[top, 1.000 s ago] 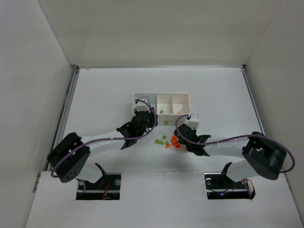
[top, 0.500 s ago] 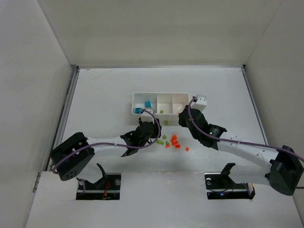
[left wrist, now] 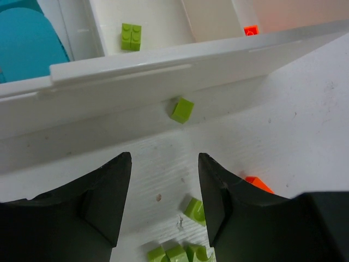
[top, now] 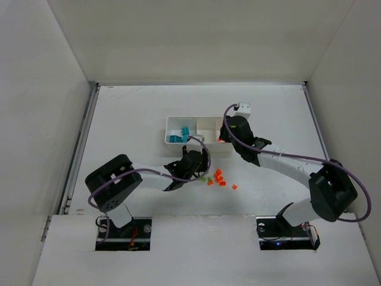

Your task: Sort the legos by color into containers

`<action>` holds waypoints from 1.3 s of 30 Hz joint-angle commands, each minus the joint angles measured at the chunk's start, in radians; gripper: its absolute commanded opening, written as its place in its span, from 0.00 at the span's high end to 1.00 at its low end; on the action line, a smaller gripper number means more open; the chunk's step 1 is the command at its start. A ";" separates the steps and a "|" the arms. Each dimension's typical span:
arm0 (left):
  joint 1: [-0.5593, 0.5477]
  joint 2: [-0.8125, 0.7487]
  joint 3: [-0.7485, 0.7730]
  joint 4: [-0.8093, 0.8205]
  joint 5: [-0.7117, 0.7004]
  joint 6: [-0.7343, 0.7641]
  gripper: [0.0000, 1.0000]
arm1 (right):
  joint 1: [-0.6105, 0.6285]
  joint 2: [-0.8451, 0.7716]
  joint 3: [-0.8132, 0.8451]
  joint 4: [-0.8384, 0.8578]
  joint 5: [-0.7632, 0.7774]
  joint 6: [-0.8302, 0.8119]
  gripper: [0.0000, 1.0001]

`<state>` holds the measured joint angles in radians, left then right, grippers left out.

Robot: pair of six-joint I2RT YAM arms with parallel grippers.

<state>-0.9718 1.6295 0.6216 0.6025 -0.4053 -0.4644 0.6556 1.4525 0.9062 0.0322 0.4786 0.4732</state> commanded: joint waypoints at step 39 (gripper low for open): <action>-0.021 0.124 0.155 0.040 -0.033 0.073 0.86 | 0.284 -0.379 -0.481 -0.020 0.037 0.332 0.61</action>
<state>-0.9749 1.8484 0.7990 0.6312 -0.4339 -0.4042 0.9257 1.0756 0.4286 0.0166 0.4969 0.7853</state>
